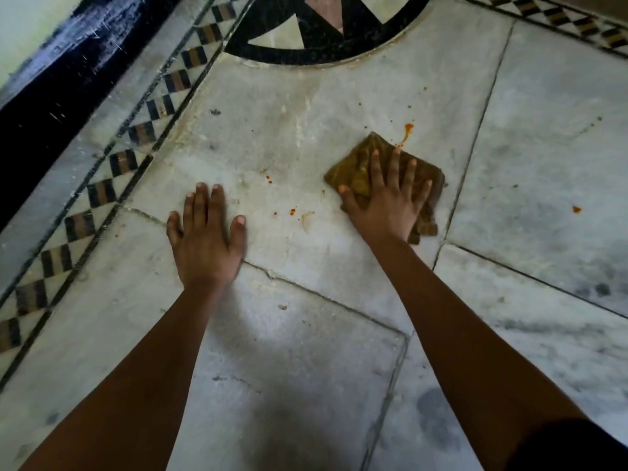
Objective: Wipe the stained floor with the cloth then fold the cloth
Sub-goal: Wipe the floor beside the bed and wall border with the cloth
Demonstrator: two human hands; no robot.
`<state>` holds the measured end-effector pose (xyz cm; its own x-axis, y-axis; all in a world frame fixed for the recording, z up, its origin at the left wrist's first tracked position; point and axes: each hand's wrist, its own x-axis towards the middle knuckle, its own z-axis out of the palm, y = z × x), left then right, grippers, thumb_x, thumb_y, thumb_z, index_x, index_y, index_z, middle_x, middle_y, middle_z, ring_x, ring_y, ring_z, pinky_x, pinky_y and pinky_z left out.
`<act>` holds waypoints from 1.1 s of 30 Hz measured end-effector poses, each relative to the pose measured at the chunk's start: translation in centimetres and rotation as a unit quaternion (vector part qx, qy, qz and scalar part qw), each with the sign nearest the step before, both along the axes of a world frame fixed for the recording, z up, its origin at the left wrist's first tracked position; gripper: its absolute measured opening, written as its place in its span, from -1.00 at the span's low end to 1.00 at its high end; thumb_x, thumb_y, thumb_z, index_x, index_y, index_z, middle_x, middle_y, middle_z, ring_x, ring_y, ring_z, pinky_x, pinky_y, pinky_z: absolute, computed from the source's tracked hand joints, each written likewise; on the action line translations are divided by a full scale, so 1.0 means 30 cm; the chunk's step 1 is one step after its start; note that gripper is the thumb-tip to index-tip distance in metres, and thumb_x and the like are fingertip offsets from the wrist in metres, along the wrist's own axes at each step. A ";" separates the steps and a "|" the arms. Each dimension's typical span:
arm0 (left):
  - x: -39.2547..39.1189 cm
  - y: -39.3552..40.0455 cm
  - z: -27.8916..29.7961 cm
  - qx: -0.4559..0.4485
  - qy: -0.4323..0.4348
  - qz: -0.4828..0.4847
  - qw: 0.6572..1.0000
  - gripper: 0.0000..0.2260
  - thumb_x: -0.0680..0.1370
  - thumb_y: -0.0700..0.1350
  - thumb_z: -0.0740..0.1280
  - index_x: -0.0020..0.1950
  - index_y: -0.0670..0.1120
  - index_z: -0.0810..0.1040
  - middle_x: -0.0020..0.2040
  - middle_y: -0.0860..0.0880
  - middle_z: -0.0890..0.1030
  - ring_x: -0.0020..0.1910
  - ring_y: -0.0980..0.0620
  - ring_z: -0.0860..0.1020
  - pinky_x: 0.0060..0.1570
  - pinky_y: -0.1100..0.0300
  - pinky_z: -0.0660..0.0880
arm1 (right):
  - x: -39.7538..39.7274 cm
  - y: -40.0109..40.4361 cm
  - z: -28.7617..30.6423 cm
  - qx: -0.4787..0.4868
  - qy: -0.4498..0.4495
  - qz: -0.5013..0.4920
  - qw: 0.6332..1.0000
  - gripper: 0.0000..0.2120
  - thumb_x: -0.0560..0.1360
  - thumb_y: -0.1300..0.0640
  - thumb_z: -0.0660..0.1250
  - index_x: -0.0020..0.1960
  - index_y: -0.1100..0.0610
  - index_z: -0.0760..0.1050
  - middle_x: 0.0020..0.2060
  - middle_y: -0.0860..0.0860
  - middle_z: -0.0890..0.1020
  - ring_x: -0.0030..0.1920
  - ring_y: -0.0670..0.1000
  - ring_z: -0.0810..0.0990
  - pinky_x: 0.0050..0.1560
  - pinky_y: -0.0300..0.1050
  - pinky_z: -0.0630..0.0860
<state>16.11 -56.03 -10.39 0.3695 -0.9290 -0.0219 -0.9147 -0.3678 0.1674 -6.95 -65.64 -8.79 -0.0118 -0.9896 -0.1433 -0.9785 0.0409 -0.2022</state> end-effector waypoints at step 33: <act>-0.003 0.001 -0.003 0.005 -0.011 0.002 1.000 -0.39 0.53 0.20 -0.14 0.54 -0.03 0.06 0.54 -0.10 0.08 0.52 -0.07 0.04 0.44 -0.10 -0.06 | -0.134 -0.162 -0.002 -0.014 0.005 0.033 0.999 -0.37 0.56 -0.21 0.00 0.54 -0.02 -0.09 0.54 0.07 -0.07 0.52 0.14 -0.15 0.42 0.30 -0.25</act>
<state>16.01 -56.01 -10.49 0.3734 -0.9274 -0.0226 -0.9169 -0.3727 0.1429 -10.96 -70.50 -8.86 0.0522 -0.9920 -0.1152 -0.9810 -0.0293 -0.1918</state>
